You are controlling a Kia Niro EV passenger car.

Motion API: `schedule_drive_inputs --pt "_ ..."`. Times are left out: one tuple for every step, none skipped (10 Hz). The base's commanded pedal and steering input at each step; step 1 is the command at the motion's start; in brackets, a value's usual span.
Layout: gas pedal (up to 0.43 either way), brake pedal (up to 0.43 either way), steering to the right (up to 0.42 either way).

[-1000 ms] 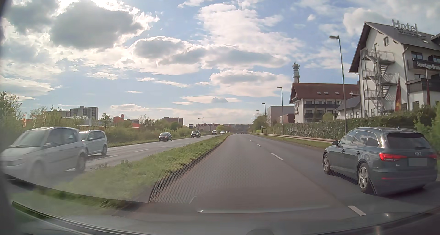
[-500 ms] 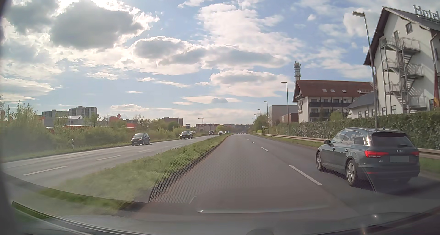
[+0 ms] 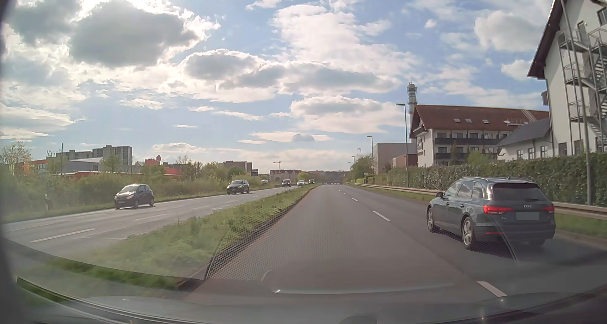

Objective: Follow the waypoints while adhering to traffic rules and regulations

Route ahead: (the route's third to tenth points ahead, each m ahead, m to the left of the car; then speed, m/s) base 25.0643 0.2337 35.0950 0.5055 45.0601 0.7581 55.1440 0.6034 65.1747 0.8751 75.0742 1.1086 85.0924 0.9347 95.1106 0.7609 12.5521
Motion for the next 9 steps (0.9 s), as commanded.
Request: schedule_drive_inputs --pt "0.079 0.000 -0.002" --pt "0.079 0.000 -0.002" --pt "0.079 0.000 -0.002" --pt "0.079 0.000 -0.002" --pt "0.087 0.000 -0.002" --pt "0.087 0.000 -0.002" --pt "0.087 0.000 -0.003" --pt "0.087 0.000 -0.003" --pt "0.087 0.000 -0.004"
